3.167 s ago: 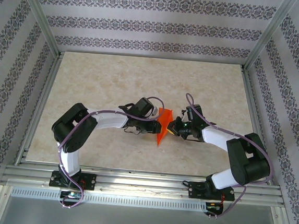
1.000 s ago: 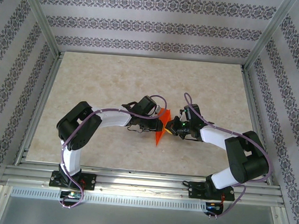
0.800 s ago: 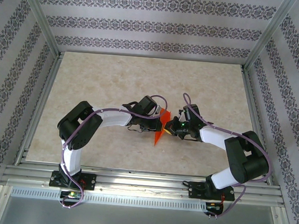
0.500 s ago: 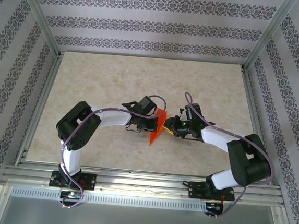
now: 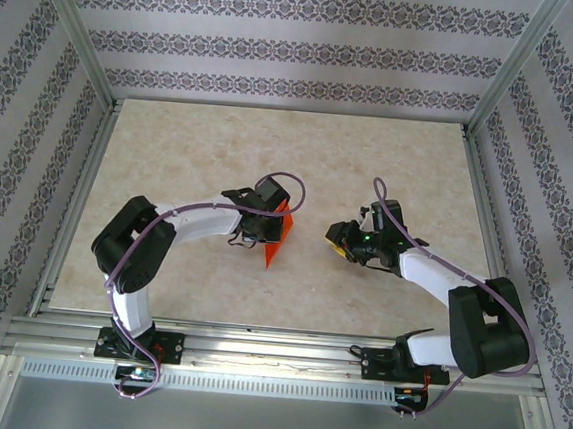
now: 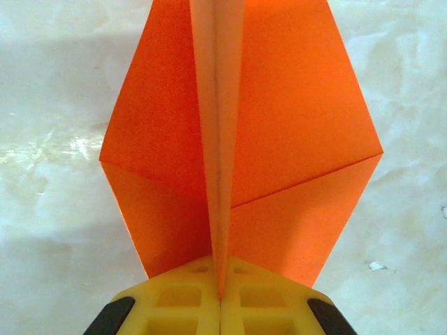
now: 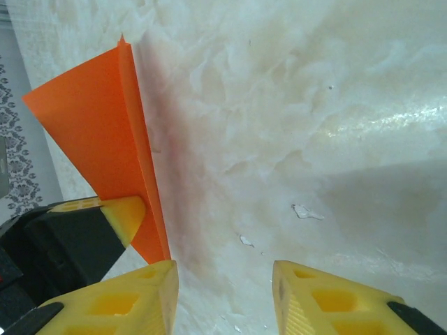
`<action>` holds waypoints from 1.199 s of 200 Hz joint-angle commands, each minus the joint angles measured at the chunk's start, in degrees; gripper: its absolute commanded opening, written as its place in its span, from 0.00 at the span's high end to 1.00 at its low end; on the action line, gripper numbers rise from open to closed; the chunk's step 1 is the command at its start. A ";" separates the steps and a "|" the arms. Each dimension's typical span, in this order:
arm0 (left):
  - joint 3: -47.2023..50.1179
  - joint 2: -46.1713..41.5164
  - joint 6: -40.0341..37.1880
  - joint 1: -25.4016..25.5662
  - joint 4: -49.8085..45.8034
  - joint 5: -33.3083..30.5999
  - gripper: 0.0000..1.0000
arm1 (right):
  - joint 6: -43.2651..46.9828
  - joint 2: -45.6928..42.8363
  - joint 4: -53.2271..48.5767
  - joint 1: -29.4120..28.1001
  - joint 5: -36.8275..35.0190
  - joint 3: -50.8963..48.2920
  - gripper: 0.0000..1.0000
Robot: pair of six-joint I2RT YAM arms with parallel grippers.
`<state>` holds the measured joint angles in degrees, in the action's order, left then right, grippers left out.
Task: Fold a paper plane with a square sheet of paper (pick it up from the middle)
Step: Move a paper plane to the center of the table.
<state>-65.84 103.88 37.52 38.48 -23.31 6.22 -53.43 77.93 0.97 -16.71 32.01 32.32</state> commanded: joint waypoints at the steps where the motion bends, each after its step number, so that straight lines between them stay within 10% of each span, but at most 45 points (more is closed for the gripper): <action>1: -0.68 0.09 0.35 -0.60 -2.34 -2.32 0.92 | 1.07 -0.06 -0.53 0.27 0.51 -0.41 0.59; 240: -7.07 8.10 -2.40 1.27 -9.94 -7.27 0.79 | -0.35 2.49 2.45 0.19 0.95 -1.27 0.56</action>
<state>-71.29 110.24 36.40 38.70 -28.32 2.72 -53.69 79.68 2.50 -16.71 32.42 31.68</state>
